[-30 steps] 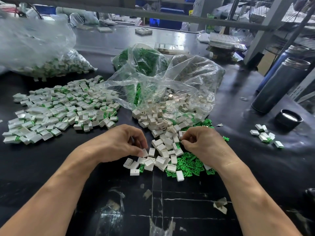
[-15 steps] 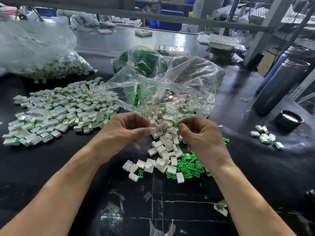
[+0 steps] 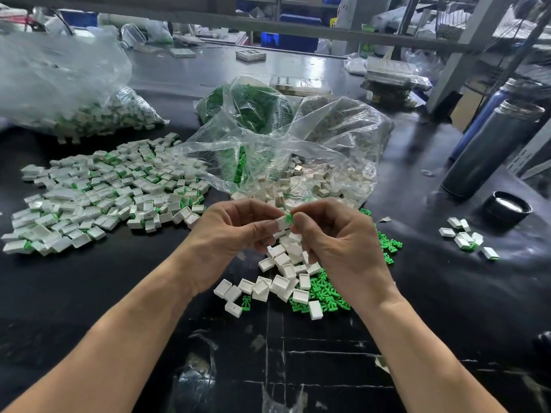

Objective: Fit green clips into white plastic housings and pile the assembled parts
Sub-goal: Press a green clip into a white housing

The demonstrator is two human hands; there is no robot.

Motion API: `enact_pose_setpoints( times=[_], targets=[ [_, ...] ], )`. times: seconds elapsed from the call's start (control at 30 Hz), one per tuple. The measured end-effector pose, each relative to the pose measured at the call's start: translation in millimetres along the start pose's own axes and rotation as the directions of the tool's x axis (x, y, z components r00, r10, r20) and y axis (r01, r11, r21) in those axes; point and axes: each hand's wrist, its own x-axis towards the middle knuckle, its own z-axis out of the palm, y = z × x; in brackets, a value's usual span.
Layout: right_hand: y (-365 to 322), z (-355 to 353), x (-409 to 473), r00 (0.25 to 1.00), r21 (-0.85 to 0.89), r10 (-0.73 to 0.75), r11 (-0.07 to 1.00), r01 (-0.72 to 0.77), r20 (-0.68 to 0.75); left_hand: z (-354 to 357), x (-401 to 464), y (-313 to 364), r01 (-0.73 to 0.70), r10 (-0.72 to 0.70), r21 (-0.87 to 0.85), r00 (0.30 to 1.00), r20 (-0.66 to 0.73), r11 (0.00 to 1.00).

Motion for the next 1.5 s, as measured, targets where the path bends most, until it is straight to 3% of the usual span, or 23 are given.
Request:
enact_pose_setpoints(
  times=[0.17, 0.33, 0.5, 0.63, 0.73, 0.9, 1.13, 1.5],
  targets=[
    [4, -2, 0, 0.998, -0.248, -0.066, 0.967, 0.063, -0.002, 2, 0, 0, -0.004, 0.004, 0.016, 1.000, 0.013, 1.000],
    [4, -4, 1, 0.998, -0.304, -0.063, 0.950, 0.070, 0.031, 5, -2, -1, -0.013, 0.014, 0.065, 1.000, -0.011, 0.998],
    [1, -3, 1, 0.996, -0.059, 0.054, 0.997, -0.049, 0.072, 7, 0, -1, -0.027, 0.030, 0.067, 0.998, -0.047, 0.997],
    [1, 2, 2, 0.984, 0.230, 0.172, 0.957, -0.177, 0.039, 7, -1, -2, -0.063, 0.065, 0.061, 0.997, -0.035, 0.996],
    [1, 5, 1, 0.981, 0.287, 0.192, 0.939, -0.191, 0.025, 9, -1, -3, -0.084, 0.085, 0.059, 0.996, -0.011, 0.995],
    [5, 10, -2, 0.988, 0.132, 0.151, 0.981, -0.144, -0.042, 11, -1, -4, -0.086, 0.088, 0.043, 0.995, -0.040, 0.995],
    [11, 12, -5, 0.995, -0.184, 0.004, 0.983, -0.021, -0.096, 17, -2, -4, -0.151, 0.177, 0.195, 0.977, -0.122, 0.969],
    [9, 12, -6, 0.996, -0.230, -0.024, 0.973, 0.004, -0.083, 23, -3, -3, -0.193, 0.234, 0.290, 0.965, -0.116, 0.937]
  ],
)
